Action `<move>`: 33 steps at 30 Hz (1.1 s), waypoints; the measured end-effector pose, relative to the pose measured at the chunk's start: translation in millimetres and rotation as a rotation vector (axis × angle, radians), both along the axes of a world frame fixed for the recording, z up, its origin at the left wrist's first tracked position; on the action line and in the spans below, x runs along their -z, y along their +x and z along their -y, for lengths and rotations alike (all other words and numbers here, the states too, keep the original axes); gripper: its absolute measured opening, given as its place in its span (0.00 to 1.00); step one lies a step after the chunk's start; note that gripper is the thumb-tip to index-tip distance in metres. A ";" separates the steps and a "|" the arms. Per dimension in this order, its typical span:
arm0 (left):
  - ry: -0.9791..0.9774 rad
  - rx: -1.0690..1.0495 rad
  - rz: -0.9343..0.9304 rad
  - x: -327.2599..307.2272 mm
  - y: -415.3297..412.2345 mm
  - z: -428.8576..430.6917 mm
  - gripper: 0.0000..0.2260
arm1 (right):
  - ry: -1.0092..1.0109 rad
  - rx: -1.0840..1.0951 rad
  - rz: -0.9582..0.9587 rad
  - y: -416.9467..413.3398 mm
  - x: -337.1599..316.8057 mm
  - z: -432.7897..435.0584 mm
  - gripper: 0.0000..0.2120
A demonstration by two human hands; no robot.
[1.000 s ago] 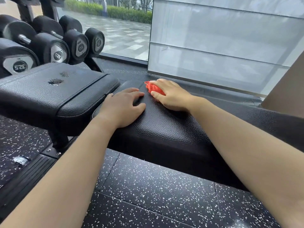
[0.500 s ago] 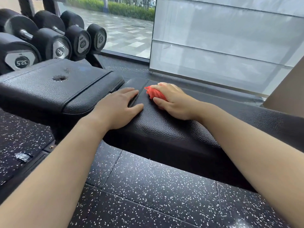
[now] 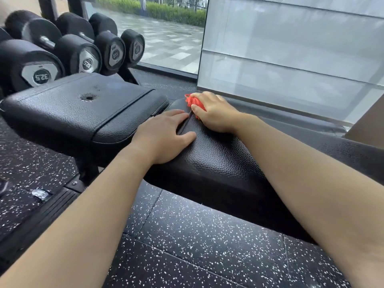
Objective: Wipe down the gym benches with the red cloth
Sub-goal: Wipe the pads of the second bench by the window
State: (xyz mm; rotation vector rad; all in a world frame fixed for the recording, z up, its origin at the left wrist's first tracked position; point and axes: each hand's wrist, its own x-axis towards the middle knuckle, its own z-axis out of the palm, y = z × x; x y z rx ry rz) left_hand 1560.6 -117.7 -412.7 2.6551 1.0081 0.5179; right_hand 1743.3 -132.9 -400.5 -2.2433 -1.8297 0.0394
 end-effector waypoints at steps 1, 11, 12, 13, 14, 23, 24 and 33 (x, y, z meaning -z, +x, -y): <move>0.001 0.000 0.007 0.2 -1.2 0.2 0.26 | 0.006 -0.003 0.009 -2.9 0.2 4.9 0.24; -0.029 0.099 0.057 3.7 -24.6 1.6 0.23 | 0.038 -0.178 -0.019 -50.4 -5.2 107.1 0.23; -0.037 0.102 0.057 4.5 -26.1 2.3 0.26 | 0.038 -0.183 -0.024 -51.3 -4.8 109.0 0.23; -0.042 0.107 0.057 5.0 -27.2 3.5 0.28 | 0.041 -0.185 -0.030 -51.6 -4.2 108.0 0.23; -0.042 0.113 0.058 5.2 -27.7 4.3 0.29 | 0.044 -0.183 -0.037 -51.9 -4.2 106.1 0.23; -0.017 0.154 0.056 3.3 -24.6 -3.1 0.24 | 0.051 -0.091 -0.079 -46.1 -1.8 39.9 0.25; -0.013 0.157 0.064 3.1 -22.3 -5.2 0.22 | 0.051 -0.075 -0.082 -45.3 -1.6 35.3 0.23; -0.031 0.131 0.073 6.5 -9.8 -15.6 0.24 | 0.059 -0.055 -0.031 -45.1 -6.7 72.3 0.22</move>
